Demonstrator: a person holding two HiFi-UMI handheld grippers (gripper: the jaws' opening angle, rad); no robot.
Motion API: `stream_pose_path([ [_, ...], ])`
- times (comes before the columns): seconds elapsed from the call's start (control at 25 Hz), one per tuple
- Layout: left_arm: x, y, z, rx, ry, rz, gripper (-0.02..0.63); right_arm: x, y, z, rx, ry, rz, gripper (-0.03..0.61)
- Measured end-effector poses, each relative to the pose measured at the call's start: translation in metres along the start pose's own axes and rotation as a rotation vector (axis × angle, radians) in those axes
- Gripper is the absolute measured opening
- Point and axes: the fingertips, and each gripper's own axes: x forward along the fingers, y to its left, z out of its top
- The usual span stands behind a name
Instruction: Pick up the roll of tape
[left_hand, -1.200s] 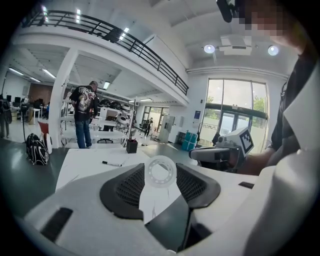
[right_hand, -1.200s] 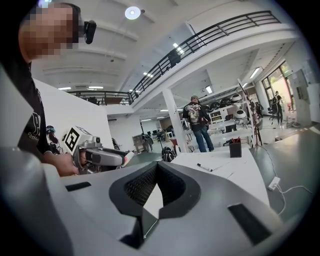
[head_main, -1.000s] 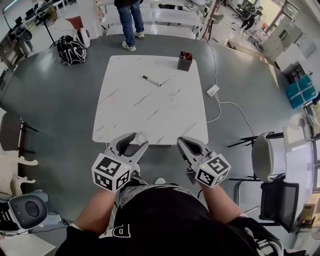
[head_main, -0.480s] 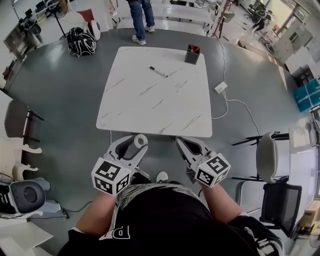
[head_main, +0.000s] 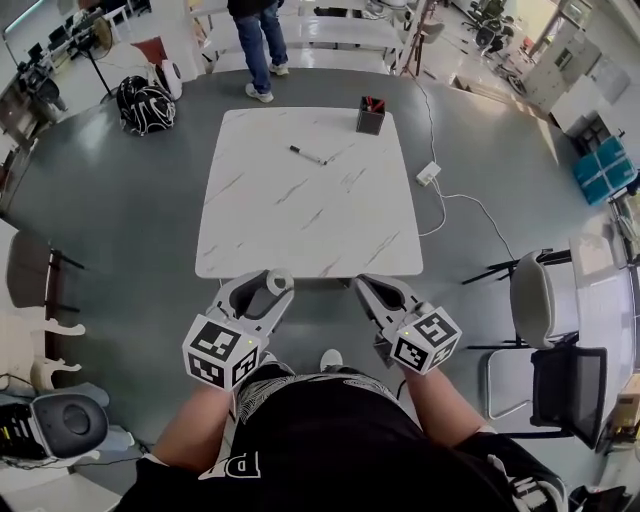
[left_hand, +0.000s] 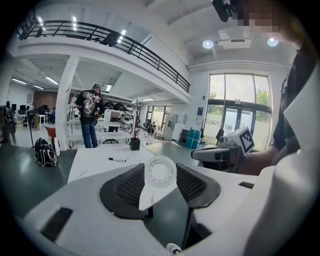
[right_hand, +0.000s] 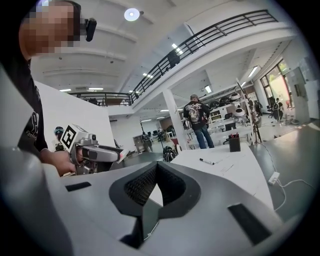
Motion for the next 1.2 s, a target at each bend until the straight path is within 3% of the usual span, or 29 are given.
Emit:
stream_pose_path([
  [0.36,-0.012,0.026,-0.002,0.004,0.003,-0.037,0.207,0.021,0.021,0.003,-0.009,-0.005,-0.038,0.003],
  [1.2,-0.025,0.039,-0.008,0.028,0.020,-0.063,0.207,0.033,0.037,-0.005,-0.006,0.021,-0.074,0.003],
])
